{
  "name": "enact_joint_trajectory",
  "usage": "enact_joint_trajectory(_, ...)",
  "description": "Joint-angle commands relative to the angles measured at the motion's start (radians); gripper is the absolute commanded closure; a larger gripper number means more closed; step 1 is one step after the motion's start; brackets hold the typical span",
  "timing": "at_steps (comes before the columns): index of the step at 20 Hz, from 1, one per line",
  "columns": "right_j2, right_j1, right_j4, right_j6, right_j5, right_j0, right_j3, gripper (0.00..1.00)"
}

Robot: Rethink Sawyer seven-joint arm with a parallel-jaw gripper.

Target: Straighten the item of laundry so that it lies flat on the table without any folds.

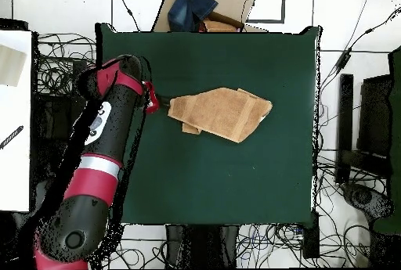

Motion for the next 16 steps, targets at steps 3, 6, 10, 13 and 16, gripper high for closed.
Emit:
enact_joint_trajectory(3,0.187,-0.010,0.011,0.027,-0.074,-0.053,0.178,0.00)
enact_joint_trajectory(6,0.197,-0.065,0.002,-0.015,-0.043,-0.058,0.219,0.00)
enact_joint_trajectory(10,0.207,-0.102,-0.012,-0.035,-0.031,-0.067,0.244,0.00)
enact_joint_trajectory(13,0.214,-0.106,-0.019,-0.029,-0.043,-0.067,0.252,0.00)
enact_joint_trajectory(16,0.221,-0.097,-0.028,-0.016,-0.056,-0.067,0.250,0.00)
